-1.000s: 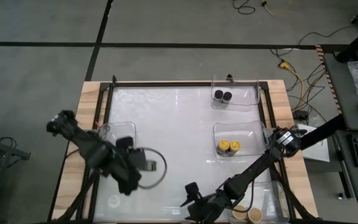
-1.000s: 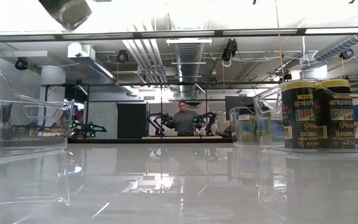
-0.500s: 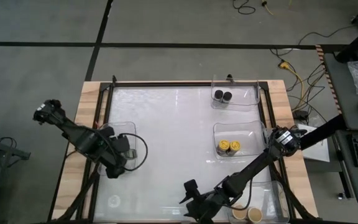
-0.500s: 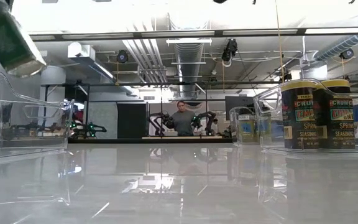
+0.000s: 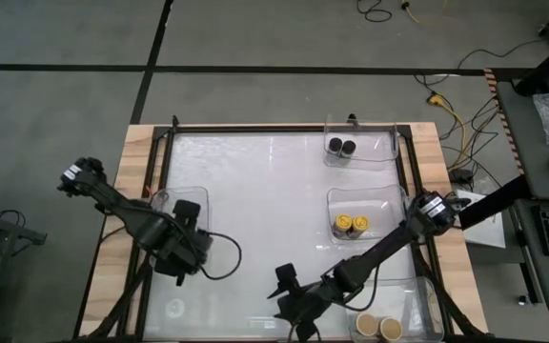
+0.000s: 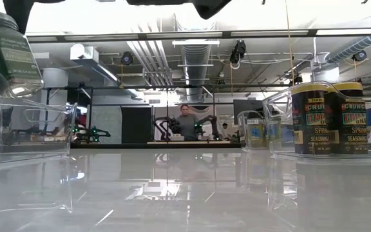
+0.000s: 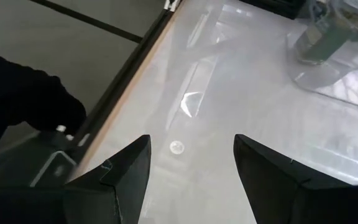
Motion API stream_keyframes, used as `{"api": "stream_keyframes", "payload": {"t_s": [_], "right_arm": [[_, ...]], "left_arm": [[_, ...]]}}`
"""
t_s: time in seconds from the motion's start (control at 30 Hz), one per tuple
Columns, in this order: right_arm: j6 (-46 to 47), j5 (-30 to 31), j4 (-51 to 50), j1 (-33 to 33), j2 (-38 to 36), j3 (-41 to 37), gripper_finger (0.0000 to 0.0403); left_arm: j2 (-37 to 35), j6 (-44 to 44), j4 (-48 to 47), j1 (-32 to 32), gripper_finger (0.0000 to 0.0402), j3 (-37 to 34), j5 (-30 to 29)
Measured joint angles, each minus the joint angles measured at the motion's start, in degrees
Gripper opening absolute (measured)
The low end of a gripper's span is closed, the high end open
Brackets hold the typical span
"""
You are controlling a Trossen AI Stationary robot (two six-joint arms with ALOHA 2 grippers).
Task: Sort spices by type
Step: Put the green seasoning bottle into the middle left transparent bin
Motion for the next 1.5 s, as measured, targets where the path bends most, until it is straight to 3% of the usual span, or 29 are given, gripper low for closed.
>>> {"api": "stream_keyframes", "payload": {"t_s": [0.2,0.33,0.5,0.83,1.13,1.5], "right_arm": [[-3.55,1.77,-0.05,-2.09,-0.1,-0.02,0.0219],[-5.73,5.92,-0.03,-3.94,-0.37,0.27,0.0219],[-6.72,6.24,0.08,-7.31,-0.44,1.48,0.0219],[-2.22,6.3,0.18,-10.56,-0.44,1.51,0.0219],[-2.77,26.14,1.54,-5.53,-0.46,1.49,0.0219],[3.4,31.73,3.95,-2.17,-0.48,1.49,0.0219]], "left_arm": [[1.13,3.83,0.13,-0.01,0.0189,-0.51,-1.05],[-0.96,4.3,0.07,-0.07,0.0189,-0.68,-4.03],[-4.02,6.4,0.06,-0.11,0.0189,-0.91,-5.55],[-8.47,20.77,0.05,-0.11,0.0189,-8.49,-7.1],[-4.61,31.77,0.02,-2.23,0.0188,-10.25,-7.41],[3.22,35.52,0.13,-4.01,0.0188,-6.8,-8.09]]}}
